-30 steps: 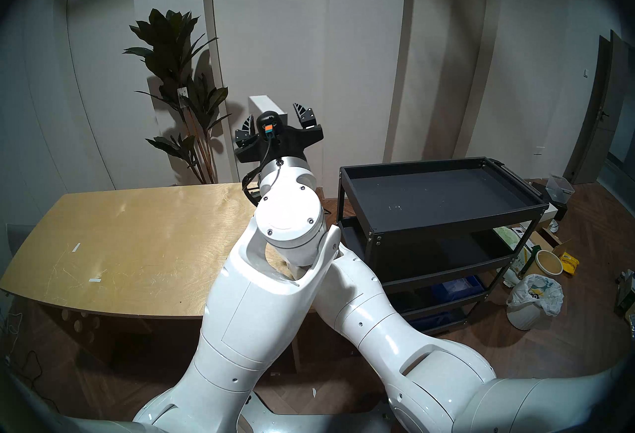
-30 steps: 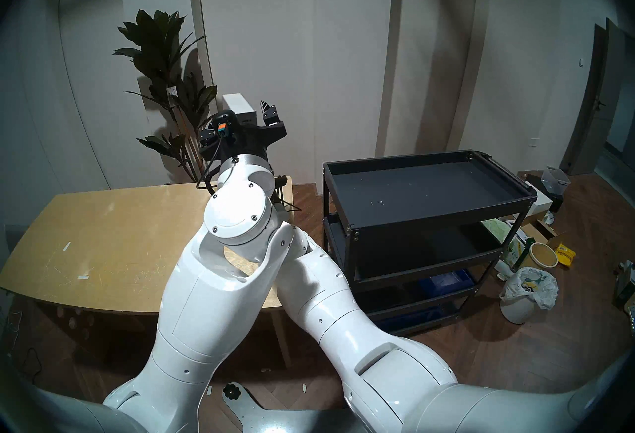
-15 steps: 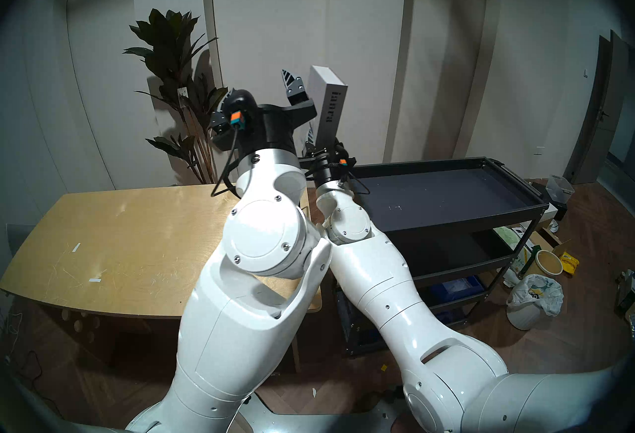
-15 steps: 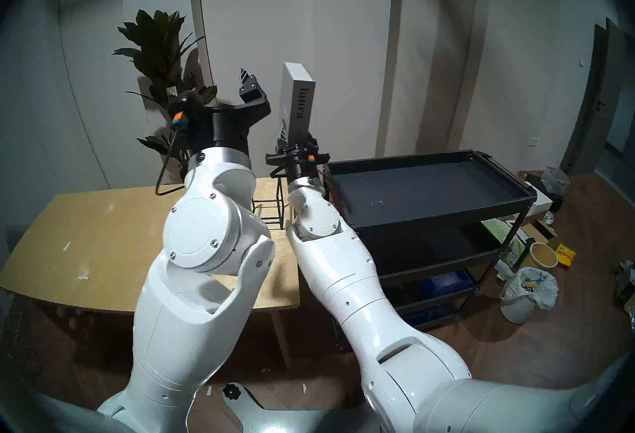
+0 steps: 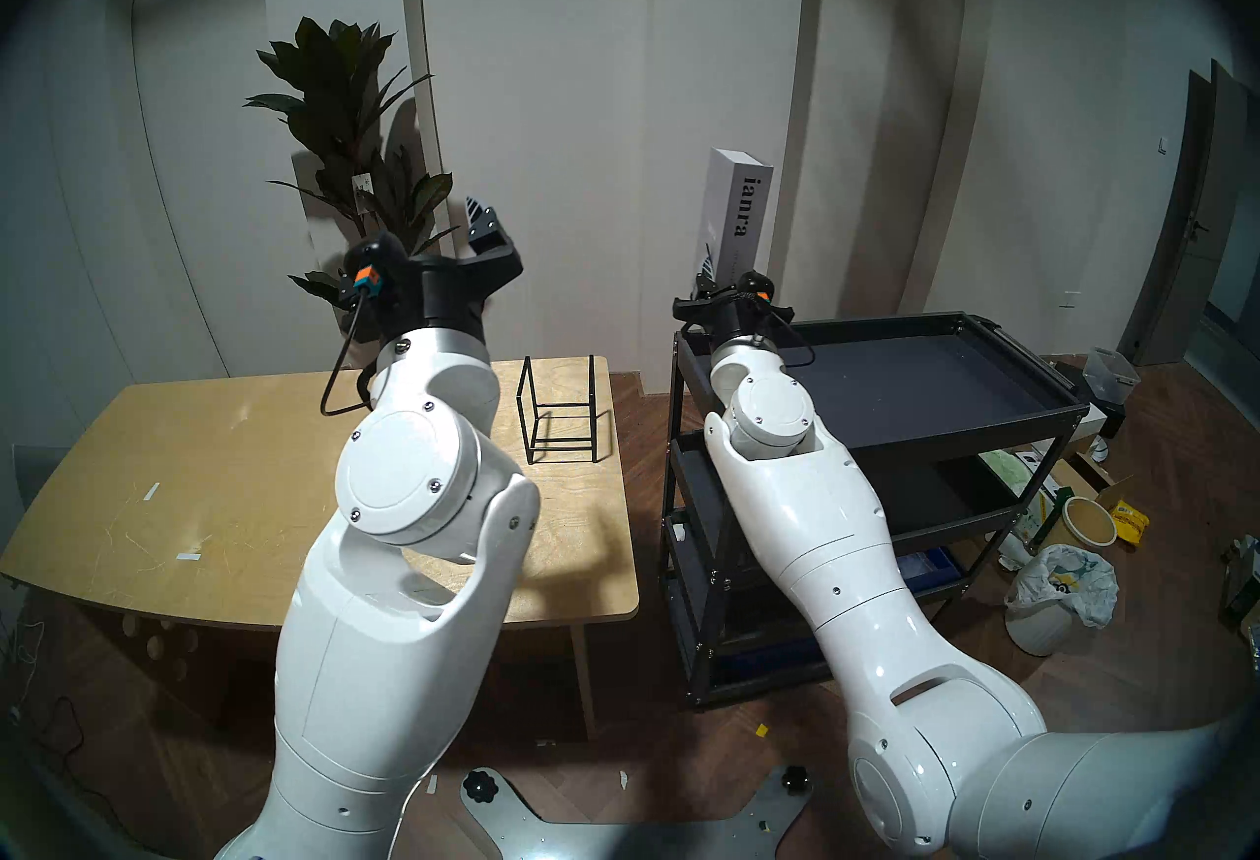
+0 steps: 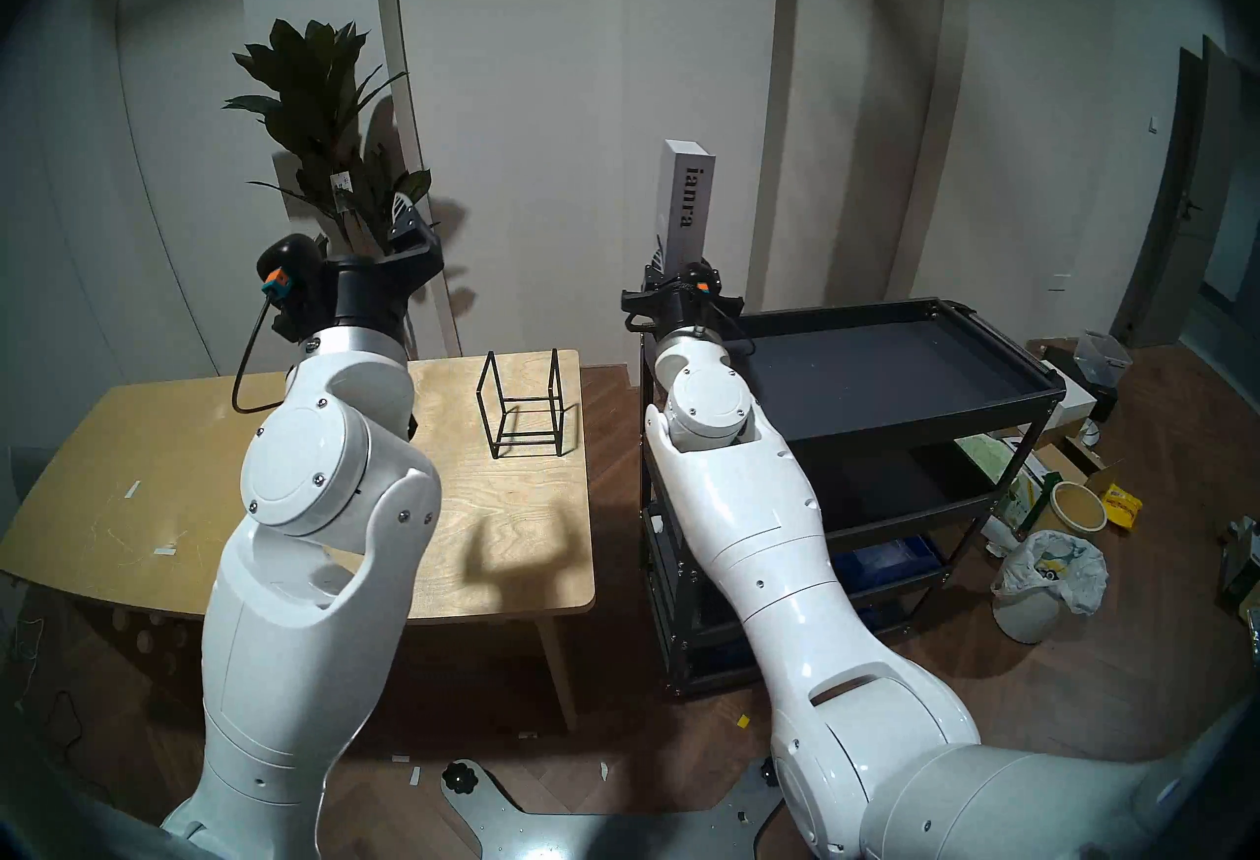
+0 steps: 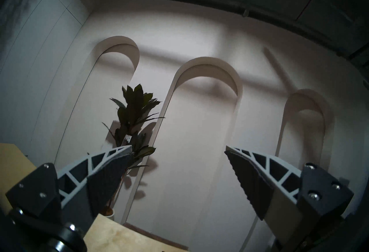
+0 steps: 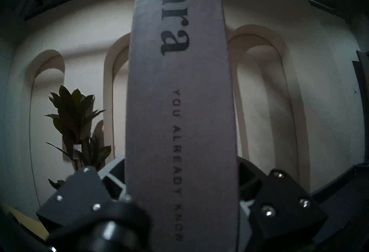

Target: Transfer books between table and cart

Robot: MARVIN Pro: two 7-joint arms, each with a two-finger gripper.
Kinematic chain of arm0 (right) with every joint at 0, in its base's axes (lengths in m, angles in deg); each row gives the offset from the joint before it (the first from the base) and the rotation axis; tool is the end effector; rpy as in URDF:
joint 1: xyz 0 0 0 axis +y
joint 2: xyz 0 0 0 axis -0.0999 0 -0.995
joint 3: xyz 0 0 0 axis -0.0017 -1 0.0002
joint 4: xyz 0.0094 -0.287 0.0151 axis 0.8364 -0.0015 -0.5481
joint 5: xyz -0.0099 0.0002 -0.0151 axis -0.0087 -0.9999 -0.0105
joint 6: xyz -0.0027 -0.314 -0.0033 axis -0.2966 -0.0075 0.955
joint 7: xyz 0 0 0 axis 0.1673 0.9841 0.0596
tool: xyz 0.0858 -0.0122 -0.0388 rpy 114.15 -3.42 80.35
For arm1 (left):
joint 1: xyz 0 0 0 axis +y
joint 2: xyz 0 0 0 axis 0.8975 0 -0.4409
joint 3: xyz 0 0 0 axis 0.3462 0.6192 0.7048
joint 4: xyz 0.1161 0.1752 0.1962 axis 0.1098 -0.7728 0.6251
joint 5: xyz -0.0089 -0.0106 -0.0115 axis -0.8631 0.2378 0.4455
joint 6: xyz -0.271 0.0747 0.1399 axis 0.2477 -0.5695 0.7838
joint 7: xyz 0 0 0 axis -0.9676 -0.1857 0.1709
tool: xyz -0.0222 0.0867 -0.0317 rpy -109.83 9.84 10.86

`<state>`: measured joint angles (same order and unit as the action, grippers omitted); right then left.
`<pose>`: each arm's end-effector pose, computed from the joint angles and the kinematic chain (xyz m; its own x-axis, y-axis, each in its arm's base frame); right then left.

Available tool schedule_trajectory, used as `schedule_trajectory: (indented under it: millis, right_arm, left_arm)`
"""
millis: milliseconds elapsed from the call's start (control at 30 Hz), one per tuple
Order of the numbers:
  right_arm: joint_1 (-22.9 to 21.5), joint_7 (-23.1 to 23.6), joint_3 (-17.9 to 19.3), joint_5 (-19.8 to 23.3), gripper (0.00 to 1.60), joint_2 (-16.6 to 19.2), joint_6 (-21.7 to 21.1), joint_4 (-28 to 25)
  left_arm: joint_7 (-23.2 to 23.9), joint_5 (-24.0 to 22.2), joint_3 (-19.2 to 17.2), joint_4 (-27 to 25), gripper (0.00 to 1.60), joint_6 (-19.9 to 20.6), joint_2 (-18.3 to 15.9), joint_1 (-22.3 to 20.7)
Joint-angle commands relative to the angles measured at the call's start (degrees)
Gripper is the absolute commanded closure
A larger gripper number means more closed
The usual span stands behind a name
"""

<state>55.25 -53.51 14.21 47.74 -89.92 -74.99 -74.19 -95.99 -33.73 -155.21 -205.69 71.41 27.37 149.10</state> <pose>0.5493 0.0708 -0.1694 -0.2814 -0.0920 0.9552 0.0234 -0.9958 -0.0890 0.3722 -0.0196 -0.0805 -0.3707 0.1984 0.9073 0.2071 -0.9346 0.2890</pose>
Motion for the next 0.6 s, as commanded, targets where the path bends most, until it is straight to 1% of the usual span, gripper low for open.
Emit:
schedule_trajectory:
  millis: [0, 133, 167, 200, 233, 267, 300, 433, 533, 567]
  right_arm:
    - [-1.5, 3.4, 3.2, 2.7, 1.6, 4.3, -6.9, -2.3]
    - [-1.5, 8.0, 4.3, 4.7, 1.6, 7.5, -12.1, -2.3]
    - [-1.5, 8.0, 4.3, 4.7, 1.6, 7.5, -12.1, -2.3]
    - [-1.4, 9.0, 4.6, 5.1, 1.6, 8.2, -13.2, -2.3]
    - [-1.5, 11.1, 5.0, 6.4, 1.6, 9.4, -15.8, -2.6]
    - [-1.6, 11.9, 5.0, 7.0, 1.6, 9.9, -16.7, -2.5]
    - [-1.8, 13.5, 5.4, 7.7, 1.6, 10.2, -18.5, -2.4]
    - [-2.6, 16.2, 5.0, 8.8, 1.6, 11.6, -19.5, -0.7]
    - [-3.7, 18.9, 3.7, 8.5, 1.6, 12.9, -17.5, 2.7]
    - [-4.3, 20.8, 3.3, 8.6, 1.6, 13.3, -16.7, 4.8]
  left_arm:
    - [3.0, -2.5, -6.4, 3.7, 0.0, -0.2, -4.3, 1.5]
    - [4.9, -4.4, -8.0, 6.2, 0.0, -0.5, -5.1, 2.7]
    - [4.9, -4.4, -8.0, 6.2, 0.0, -0.5, -5.1, 2.7]
    - [5.2, -4.8, -8.3, 6.6, 0.0, -0.7, -5.1, 3.0]
    - [5.8, -5.2, -8.6, 7.3, 0.0, -1.0, -5.3, 3.3]
    - [6.1, -5.4, -8.7, 7.7, 0.0, -1.2, -5.4, 3.4]
    - [6.5, -5.7, -8.7, 8.1, 0.0, -1.4, -5.5, 3.5]
    - [6.0, -5.1, -8.4, 8.8, 0.0, -1.9, -5.2, 3.5]
    - [5.3, -4.5, -8.0, 9.4, 0.0, -2.2, -4.9, 3.4]
    - [4.9, -4.4, -7.7, 9.6, 0.0, -2.1, -4.7, 3.4]
